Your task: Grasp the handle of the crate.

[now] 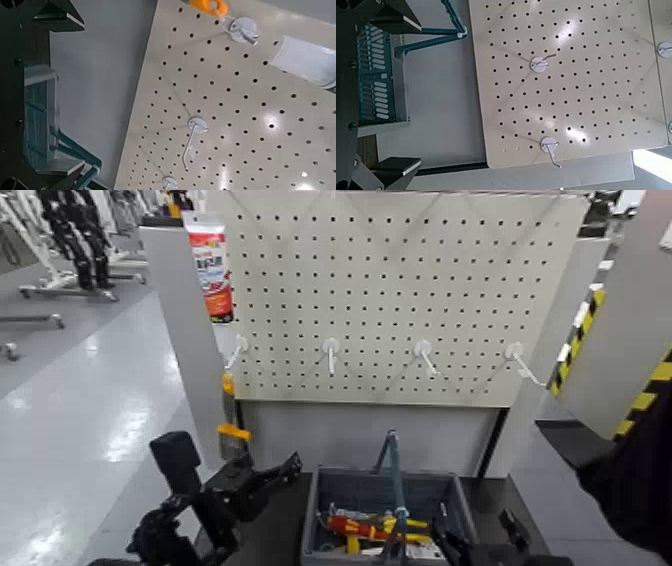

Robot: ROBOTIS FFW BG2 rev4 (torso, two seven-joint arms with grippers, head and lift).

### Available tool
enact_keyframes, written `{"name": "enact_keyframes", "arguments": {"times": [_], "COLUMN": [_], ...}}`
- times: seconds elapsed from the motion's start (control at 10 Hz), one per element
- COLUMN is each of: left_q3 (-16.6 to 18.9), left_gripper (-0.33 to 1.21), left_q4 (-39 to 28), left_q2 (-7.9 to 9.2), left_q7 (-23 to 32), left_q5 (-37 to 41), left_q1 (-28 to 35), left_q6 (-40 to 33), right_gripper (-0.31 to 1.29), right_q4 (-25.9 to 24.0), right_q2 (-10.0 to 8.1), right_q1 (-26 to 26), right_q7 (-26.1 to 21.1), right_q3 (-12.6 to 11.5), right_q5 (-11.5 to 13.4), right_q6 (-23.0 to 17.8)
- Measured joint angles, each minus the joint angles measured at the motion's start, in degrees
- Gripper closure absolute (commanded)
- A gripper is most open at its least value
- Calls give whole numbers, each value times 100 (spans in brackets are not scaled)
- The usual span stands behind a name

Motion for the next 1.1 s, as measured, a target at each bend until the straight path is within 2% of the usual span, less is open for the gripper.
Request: {"name": "enact_keyframes", "arguments": {"times": [0.5, 0.8, 1.1], "left_q3": [-350, -737, -1277], "left_gripper": [11, 10, 10], "left_q4": [766, 1572, 2474], "left_q2": [158, 183, 161], "left_q7": [-387, -808, -1318], "left_q5": [1432, 2389, 3419], "left_q1": [-962, -1649, -2233], "left_q6": [1165, 1714, 1961], "right_gripper": [13, 13, 13], "right_q4": [10, 18, 26], "right_q2": [-4, -4, -4], "right_q1": [-11, -20, -32], "right_q7": [0, 0, -3], "right_q3": [15, 30, 39], "right_q5": [-20, -20, -29], "right_q6": [0, -1, -8]}}
